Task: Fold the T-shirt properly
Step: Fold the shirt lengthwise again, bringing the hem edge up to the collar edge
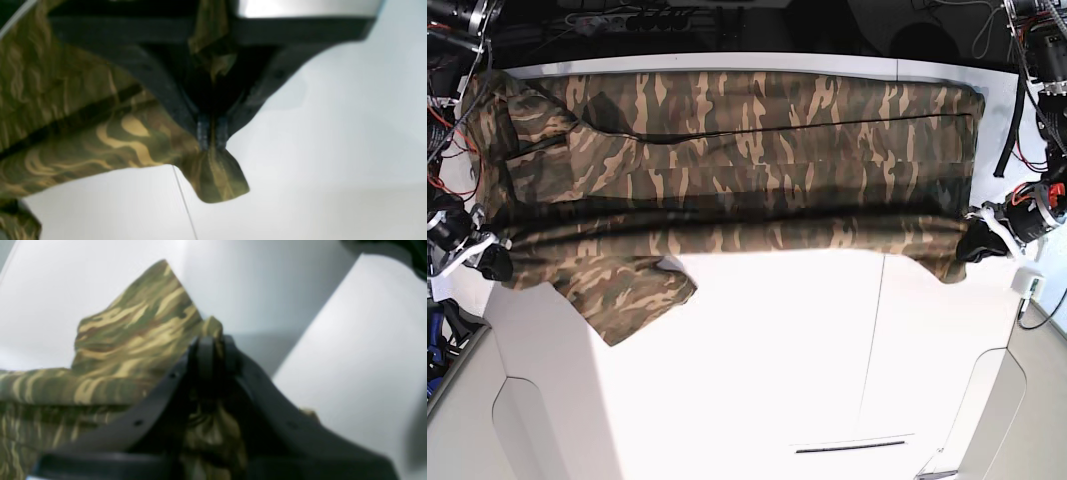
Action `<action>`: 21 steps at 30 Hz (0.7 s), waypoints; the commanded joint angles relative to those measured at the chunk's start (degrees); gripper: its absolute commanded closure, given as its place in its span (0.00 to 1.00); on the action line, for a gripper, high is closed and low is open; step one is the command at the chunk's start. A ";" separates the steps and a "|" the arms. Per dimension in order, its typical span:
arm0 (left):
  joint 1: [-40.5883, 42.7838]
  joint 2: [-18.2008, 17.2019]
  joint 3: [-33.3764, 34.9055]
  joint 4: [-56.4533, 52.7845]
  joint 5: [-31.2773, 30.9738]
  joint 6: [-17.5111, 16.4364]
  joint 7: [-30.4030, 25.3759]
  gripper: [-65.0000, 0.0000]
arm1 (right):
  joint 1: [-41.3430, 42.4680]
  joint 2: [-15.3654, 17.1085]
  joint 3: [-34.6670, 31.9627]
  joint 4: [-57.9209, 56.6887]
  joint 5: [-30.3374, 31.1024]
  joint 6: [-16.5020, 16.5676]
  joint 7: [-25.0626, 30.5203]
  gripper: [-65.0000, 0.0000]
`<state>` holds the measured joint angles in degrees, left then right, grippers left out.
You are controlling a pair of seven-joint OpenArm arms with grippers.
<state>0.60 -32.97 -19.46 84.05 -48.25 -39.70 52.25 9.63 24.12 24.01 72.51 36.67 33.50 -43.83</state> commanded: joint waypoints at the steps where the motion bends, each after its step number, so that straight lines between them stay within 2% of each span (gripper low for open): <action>1: 0.17 -1.62 -0.50 2.40 -0.81 -0.30 -1.16 1.00 | 0.11 1.49 0.44 1.90 1.33 0.35 1.25 1.00; 8: 6.84 -1.64 -1.05 10.34 -0.11 -0.30 -0.74 1.00 | -6.69 1.60 2.49 5.20 1.62 0.37 1.16 1.00; 14: 10.23 -1.66 -1.36 10.95 0.96 -0.30 -0.33 1.00 | -11.19 1.57 6.78 5.44 6.05 0.42 1.14 1.00; 21: 13.07 -1.62 -1.36 10.93 0.98 -0.30 -0.26 1.00 | -13.99 1.40 7.43 5.25 5.22 0.35 1.16 1.00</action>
<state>14.15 -33.32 -20.21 94.08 -46.96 -39.70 52.84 -4.95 24.25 30.81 76.93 41.52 33.67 -44.03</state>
